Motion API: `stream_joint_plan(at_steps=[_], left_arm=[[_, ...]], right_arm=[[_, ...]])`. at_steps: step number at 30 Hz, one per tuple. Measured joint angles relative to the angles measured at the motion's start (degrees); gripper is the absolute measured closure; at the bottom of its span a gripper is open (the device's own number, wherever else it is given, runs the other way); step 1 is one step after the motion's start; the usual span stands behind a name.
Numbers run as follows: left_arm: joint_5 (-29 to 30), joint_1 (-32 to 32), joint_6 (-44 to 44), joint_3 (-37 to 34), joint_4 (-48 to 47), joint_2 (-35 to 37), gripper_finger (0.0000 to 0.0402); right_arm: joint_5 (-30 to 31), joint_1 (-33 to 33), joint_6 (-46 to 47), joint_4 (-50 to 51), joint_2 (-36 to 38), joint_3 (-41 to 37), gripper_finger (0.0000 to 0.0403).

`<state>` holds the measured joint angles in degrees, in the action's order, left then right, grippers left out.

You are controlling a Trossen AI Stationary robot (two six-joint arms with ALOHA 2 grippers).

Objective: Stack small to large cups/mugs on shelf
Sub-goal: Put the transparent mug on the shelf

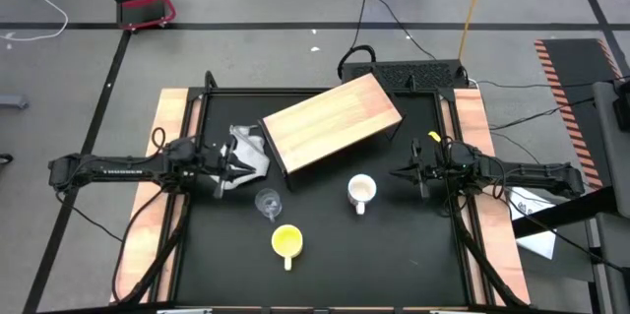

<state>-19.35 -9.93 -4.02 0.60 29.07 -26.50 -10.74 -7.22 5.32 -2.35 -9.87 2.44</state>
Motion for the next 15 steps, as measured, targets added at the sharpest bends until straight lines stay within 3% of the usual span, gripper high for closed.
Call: stream_joint_plan(at_steps=[15], left_arm=[[0.0, 0.0, -0.9, 0.0, 3.8, 0.0, 0.0371]], right_arm=[[0.0, 0.0, 0.0, 0.0, 0.0, 0.0, 0.0403]])
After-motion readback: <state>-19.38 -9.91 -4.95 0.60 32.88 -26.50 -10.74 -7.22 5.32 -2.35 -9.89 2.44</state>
